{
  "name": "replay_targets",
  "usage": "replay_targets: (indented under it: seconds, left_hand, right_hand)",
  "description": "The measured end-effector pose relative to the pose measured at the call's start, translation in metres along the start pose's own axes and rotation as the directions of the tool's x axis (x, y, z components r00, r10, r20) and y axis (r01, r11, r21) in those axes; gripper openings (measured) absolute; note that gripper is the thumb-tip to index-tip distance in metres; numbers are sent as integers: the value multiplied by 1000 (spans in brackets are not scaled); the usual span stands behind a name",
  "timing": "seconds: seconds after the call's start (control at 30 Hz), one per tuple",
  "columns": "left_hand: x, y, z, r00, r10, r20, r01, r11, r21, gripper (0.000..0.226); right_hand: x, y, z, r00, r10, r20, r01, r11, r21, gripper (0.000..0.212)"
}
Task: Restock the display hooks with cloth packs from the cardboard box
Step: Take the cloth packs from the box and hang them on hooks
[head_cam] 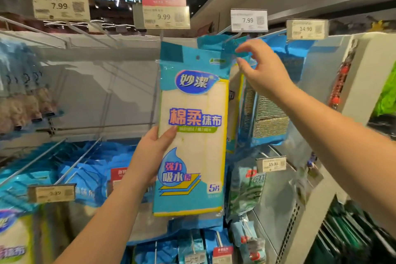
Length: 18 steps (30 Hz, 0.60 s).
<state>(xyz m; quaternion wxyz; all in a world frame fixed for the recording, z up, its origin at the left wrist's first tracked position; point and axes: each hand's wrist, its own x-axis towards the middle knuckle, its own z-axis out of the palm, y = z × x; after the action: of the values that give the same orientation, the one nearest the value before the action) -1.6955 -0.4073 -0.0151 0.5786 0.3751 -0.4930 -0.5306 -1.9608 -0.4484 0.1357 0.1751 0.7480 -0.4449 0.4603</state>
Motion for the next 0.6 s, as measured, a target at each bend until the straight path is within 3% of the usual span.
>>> replay_targets:
  seconds: [0.17,0.4,0.6]
  left_hand:
    - [2,1,32,994,-11,108,14,999,-30,18]
    - [12,10,67,983,29,181,-25,999,-22,26]
    - [21,20,83,978,36,205,-22,997,-69,30]
  right_hand:
    - [11,3,-31,997,-82,16,83,986,-147,35]
    - [25,2,-53,991,-124,42,130,955,-266,29]
    - [36,3,-54,994,-77,78,104,887,-450,37]
